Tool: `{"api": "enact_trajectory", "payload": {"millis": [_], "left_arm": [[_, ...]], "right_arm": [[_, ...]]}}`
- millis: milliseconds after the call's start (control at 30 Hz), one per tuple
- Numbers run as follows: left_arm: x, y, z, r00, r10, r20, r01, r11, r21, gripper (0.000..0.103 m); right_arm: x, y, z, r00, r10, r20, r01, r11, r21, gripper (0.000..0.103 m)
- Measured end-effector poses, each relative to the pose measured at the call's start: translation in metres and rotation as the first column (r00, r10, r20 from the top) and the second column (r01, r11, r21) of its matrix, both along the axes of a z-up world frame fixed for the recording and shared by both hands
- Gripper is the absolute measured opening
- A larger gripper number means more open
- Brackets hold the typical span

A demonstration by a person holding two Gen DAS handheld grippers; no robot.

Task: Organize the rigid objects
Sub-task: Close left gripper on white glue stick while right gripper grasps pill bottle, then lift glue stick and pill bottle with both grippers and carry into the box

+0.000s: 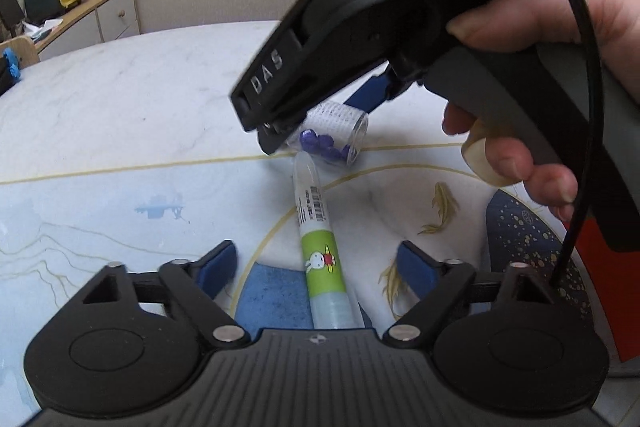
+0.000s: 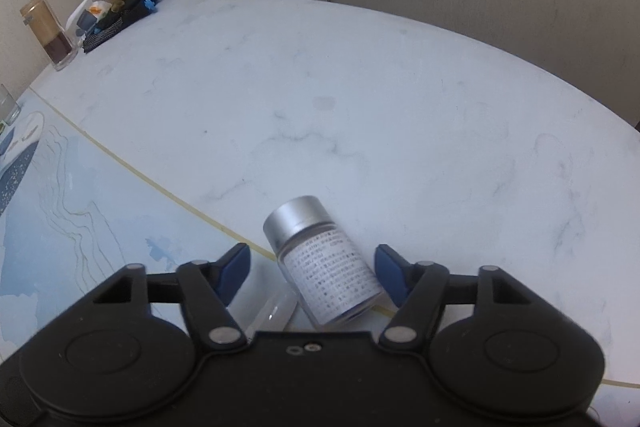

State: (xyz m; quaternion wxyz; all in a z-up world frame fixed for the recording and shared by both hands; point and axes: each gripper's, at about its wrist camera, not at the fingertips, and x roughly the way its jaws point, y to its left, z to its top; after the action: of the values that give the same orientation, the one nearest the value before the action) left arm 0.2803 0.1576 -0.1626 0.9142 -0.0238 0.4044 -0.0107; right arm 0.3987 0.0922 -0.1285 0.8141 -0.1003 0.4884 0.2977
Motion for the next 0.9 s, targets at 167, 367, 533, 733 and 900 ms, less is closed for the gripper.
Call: {"api": "enact_trajectory", "payload": {"millis": [167,367,533,733,900], "left_arm": [[0.007,0.004,0.004,1.000,0.001,0.006,-0.001,1.000,-0.022,0.054],[0.011,0.009,0.005,1.000,0.011,0.010,-0.011,1.000,-0.021,0.029],[0.011,0.015,0.005,1.000,-0.002,-0.001,0.002,0.999,-0.046,0.018],[0.007,0.023,0.007,1.000,0.007,-0.022,-0.009,0.997,-0.073,0.018],[-0.002,0.027,0.008,0.999,0.011,-0.043,-0.015,0.995,-0.096,0.018]], "right_arm": [[0.000,-0.003,-0.002,1.000,-0.023,-0.007,0.023,1.000,0.009,0.045],[-0.007,-0.010,-0.002,0.998,-0.062,-0.005,0.062,0.998,0.008,0.043],[-0.016,-0.024,0.004,0.993,-0.113,-0.012,0.114,0.993,0.015,0.043],[-0.042,-0.044,0.019,0.987,-0.160,-0.025,0.161,0.986,0.047,0.040],[-0.067,-0.061,0.032,0.980,-0.193,-0.042,0.196,0.977,0.082,0.040]]}}
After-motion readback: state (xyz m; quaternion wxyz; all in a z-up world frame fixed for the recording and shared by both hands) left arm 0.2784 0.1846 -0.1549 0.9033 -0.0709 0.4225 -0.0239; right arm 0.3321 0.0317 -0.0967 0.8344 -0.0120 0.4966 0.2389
